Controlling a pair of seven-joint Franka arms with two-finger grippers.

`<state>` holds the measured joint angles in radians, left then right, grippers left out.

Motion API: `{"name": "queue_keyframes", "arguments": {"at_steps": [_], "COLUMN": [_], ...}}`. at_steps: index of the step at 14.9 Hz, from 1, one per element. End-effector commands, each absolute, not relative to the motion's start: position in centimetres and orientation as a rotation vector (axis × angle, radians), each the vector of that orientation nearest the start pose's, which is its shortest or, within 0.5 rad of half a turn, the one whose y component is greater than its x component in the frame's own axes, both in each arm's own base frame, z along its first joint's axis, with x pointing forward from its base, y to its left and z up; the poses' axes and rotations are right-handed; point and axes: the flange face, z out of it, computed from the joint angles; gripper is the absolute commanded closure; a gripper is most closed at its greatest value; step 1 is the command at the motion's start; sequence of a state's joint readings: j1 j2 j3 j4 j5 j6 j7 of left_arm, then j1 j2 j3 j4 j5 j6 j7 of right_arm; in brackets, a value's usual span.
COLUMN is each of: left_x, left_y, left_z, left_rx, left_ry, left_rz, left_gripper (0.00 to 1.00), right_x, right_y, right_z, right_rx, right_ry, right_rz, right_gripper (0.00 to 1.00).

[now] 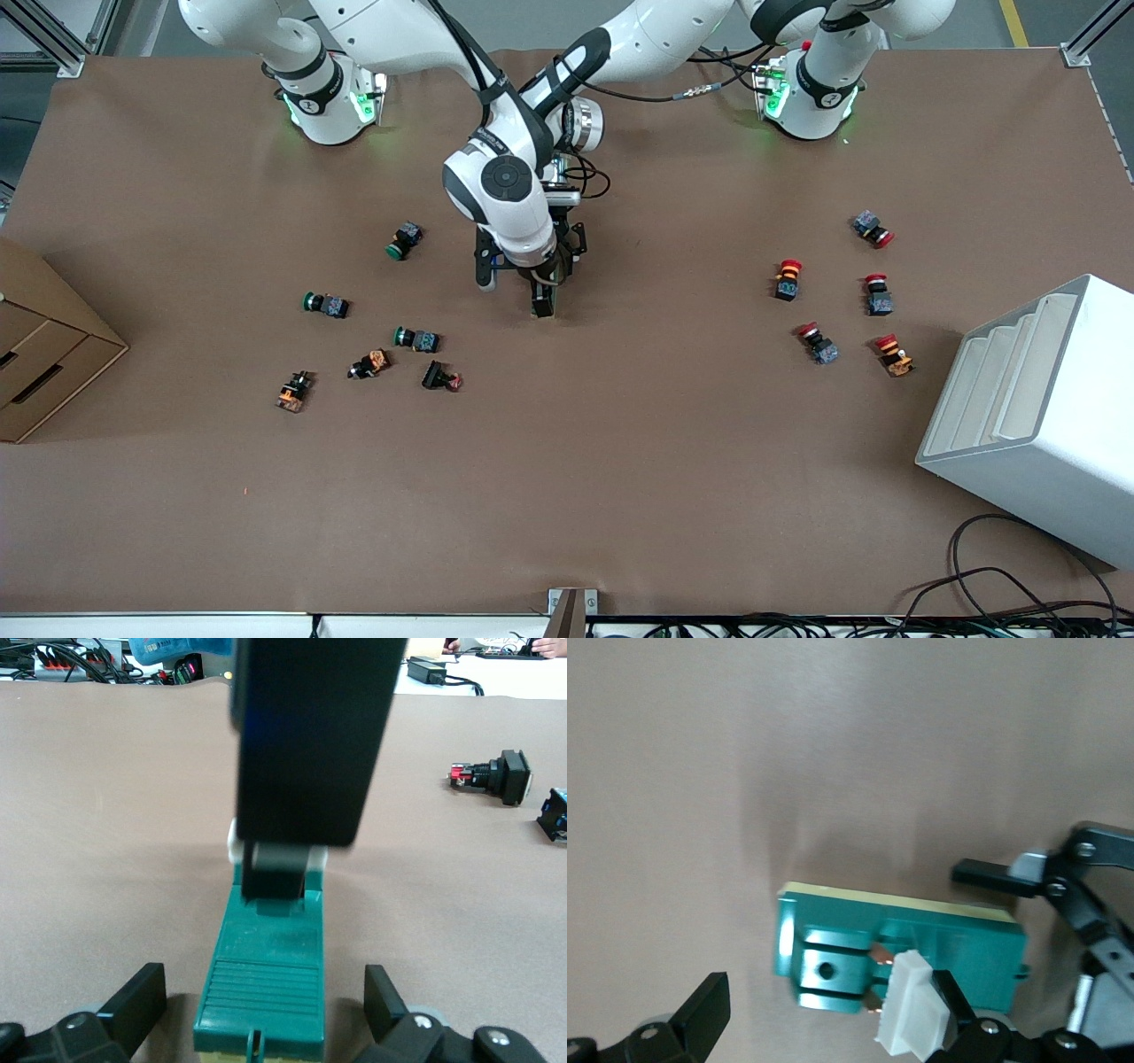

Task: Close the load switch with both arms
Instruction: 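Press the white lever down with the right gripper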

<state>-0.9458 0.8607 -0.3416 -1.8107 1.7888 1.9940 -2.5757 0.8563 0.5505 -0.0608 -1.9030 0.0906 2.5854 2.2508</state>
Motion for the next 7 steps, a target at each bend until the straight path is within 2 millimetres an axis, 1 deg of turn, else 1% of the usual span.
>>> {"name": "queue_keyframes", "arguments": {"at_steps": [1, 3, 5, 7], "left_x": [22.2, 22.2, 22.5, 22.7], "left_y": [-56.9, -56.9, -56.9, -57.1], "left_z": [6.1, 6.2, 6.4, 6.8], "left_rx": [-2.783, -2.778, -2.766, -2.765], "left_ry": [-0.03, -0.017, 0.009, 0.011], "left_rz": [-1.579, -1.578, -1.574, -1.579], "left_gripper": [0.01, 0.01, 0.01, 0.01], "right_x": [47.0, 48.1, 49.0, 49.3], "right_y": [45.3, 45.0, 44.6, 44.3], "right_z": [22.9, 23.7, 24.1, 23.8], "right_rx": [-2.155, -2.137, -2.128, -2.141], "right_ry": [2.061, 2.053, 2.05, 2.04], "right_rz": [-0.003, -0.005, -0.009, -0.012], "right_gripper": [0.0, 0.0, 0.0, 0.0]}}
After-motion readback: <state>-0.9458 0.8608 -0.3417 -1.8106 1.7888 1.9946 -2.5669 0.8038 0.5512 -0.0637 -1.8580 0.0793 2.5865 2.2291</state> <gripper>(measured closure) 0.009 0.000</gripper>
